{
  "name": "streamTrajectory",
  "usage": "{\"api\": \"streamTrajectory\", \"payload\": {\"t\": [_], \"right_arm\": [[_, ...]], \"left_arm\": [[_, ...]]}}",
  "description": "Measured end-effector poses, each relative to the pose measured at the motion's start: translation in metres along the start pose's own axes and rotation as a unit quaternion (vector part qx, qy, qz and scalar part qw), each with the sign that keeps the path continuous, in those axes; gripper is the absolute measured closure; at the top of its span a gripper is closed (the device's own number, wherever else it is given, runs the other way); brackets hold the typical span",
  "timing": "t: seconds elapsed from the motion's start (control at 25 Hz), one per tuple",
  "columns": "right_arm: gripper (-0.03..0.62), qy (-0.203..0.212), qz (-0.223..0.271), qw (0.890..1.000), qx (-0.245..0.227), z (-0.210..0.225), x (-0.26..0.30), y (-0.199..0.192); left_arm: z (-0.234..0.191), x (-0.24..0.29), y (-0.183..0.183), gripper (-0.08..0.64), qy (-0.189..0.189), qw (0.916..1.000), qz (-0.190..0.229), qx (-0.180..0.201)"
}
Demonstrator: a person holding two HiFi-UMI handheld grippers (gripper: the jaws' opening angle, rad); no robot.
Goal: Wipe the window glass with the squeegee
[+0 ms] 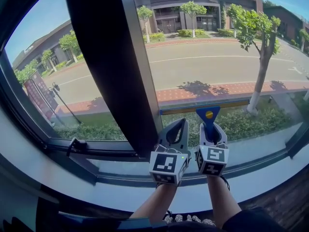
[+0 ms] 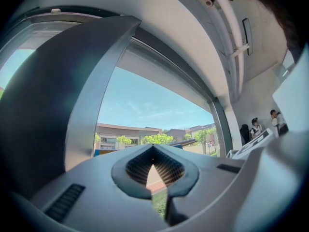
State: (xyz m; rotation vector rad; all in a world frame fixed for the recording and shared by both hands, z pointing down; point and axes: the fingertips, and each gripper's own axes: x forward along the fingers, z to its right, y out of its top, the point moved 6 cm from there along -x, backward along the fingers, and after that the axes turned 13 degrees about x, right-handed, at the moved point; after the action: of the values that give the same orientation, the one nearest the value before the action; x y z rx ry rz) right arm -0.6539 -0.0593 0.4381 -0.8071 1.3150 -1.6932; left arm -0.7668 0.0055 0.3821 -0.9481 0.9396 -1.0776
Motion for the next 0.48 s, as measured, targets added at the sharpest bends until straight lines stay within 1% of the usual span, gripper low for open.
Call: {"api": "streamTrajectory", "payload": {"t": [0.12, 0.48], "right_arm": [[0.465, 0.001, -0.004, 1.0, 0.003, -0.0005, -0.001, 0.0019], [0.465, 0.007, -0.017, 1.0, 0.016, -0.0039, -0.0011, 0.0027]], "left_arm": [[0.002, 0.0008, -0.0003, 0.565, -0.003, 1.0, -0.001, -0.007], [0.004, 0.0003, 0.0019, 0.565, -0.01, 0.9999, 0.003, -0.003]]}}
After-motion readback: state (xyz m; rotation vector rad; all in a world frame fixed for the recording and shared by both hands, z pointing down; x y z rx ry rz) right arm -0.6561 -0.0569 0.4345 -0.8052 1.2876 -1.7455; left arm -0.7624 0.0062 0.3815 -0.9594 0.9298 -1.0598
